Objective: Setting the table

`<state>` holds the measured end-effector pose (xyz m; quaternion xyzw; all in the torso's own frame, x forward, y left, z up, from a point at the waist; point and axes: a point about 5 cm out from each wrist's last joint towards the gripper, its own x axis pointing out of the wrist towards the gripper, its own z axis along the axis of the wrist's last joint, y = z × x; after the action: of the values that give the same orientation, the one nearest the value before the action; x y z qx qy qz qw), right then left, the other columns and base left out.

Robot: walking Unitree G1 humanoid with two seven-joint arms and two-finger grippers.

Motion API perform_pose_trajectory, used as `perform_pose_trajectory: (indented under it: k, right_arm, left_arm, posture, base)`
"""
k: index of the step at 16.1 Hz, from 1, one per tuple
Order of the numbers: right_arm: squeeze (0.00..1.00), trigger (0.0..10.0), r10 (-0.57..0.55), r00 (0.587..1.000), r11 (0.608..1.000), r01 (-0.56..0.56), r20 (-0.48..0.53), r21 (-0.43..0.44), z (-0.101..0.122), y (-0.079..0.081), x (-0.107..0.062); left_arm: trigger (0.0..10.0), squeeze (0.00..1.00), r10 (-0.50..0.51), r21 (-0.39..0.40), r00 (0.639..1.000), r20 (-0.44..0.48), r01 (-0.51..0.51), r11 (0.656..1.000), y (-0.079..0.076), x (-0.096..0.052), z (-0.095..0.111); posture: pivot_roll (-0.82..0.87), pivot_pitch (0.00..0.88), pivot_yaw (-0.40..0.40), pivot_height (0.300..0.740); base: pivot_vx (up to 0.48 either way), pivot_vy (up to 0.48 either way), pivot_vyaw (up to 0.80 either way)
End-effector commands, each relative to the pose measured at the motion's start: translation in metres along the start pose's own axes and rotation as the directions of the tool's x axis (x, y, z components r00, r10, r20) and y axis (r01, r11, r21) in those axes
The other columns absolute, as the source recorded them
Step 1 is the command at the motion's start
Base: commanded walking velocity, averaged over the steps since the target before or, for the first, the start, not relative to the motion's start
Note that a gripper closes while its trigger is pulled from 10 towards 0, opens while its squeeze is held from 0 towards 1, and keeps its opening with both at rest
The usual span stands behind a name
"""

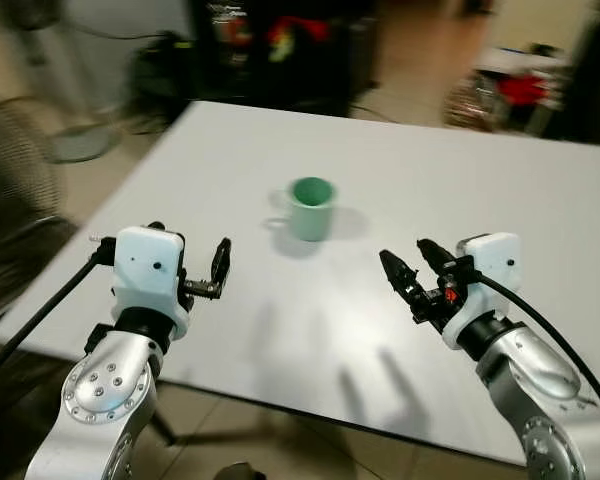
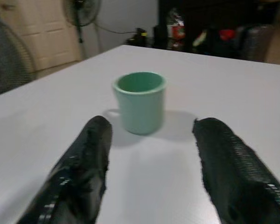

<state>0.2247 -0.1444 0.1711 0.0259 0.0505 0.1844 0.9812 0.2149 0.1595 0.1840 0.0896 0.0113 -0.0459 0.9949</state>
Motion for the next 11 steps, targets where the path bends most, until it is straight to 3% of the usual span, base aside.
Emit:
perform_pose_trajectory:
  k: [1, 7, 11]
  right_arm:
    - [1.00, 10.0, -0.006, 1.000, 1.000, 0.006, 0.016, -0.011, 0.002, 0.002, -0.004]
    - [1.00, 10.0, 0.013, 0.999, 1.000, -0.014, 0.040, 0.022, 0.005, 0.014, -0.007]
    - [1.00, 10.0, -0.020, 0.999, 0.999, 0.019, 0.041, 0.038, 0.003, 0.014, -0.005]
  left_arm:
    - [10.0, 0.00, 0.010, 0.014, 1.000, 0.009, -0.010, 1.000, 0.000, -0.002, 0.002]
    - [10.0, 0.00, 0.024, 0.017, 0.999, 0.048, -0.025, 1.000, 0.005, 0.006, 0.014]
    - [10.0, 0.00, 0.032, 0.031, 0.999, 0.010, -0.032, 0.999, 0.006, 0.003, 0.007]
  posture:
    - [-0.02, 0.005, 0.067, 0.740]
    - [-0.02, 0.002, 0.083, 0.740]
    - [-0.02, 0.002, 0.087, 0.740]
  base:
    - [0.000, 0.000, 0.80]
    - [0.000, 0.000, 0.80]
    - [0.000, 0.000, 0.80]
